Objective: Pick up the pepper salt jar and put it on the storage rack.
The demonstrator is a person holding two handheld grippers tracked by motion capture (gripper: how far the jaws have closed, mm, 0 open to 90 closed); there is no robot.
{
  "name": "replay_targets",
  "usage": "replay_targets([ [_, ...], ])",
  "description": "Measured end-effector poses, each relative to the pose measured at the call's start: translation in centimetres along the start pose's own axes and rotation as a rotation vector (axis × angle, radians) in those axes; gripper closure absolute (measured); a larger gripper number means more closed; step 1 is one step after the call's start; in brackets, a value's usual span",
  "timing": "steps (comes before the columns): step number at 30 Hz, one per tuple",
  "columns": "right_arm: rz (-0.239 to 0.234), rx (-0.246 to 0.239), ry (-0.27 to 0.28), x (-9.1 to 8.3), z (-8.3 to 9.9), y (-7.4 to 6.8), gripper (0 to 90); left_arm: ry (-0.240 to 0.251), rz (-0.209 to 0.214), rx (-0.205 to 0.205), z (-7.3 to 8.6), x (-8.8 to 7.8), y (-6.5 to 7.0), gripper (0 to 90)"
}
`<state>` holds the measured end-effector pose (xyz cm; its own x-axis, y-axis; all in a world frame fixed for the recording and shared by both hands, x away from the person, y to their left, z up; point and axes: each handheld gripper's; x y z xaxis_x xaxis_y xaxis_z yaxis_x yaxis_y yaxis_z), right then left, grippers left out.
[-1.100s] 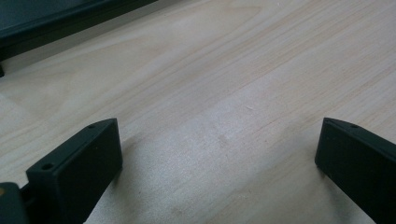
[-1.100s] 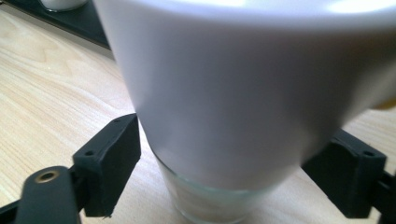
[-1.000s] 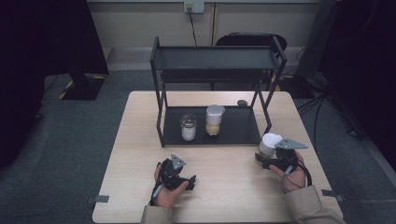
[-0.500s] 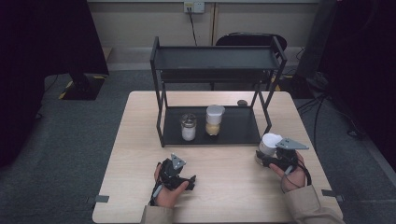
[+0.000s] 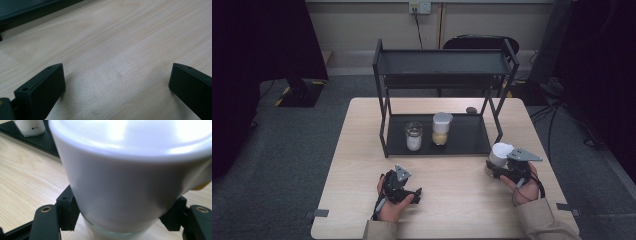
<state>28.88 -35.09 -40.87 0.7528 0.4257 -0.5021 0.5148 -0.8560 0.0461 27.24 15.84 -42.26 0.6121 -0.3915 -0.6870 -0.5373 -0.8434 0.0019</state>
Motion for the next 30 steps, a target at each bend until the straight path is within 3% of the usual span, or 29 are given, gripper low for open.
replay_targets([
  [10,-0.013,0.006,-0.005,-0.1,-0.2,0.0,30.6,0.0,0.0,0.0,0.0,0.0,0.0,0.0],
  [13,-0.019,-0.011,-0.007,-0.1,-0.3,-0.2,30.6,0.0,0.0,0.0,0.0,0.0,0.0,0.0],
  [30,-0.092,-0.029,-0.009,0.2,-1.4,-0.8,30.7,0.0,0.0,0.0,0.0,0.0,0.0,0.1],
])
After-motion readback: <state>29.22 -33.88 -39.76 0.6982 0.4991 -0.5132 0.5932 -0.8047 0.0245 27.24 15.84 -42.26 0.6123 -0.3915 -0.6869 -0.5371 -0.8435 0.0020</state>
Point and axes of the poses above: each handheld gripper's, and its own axes: x roughly forward along the jaws, z roughly out of its underside, y roughly to its right, and after that the axes turned 1 degree about -z, right-handed
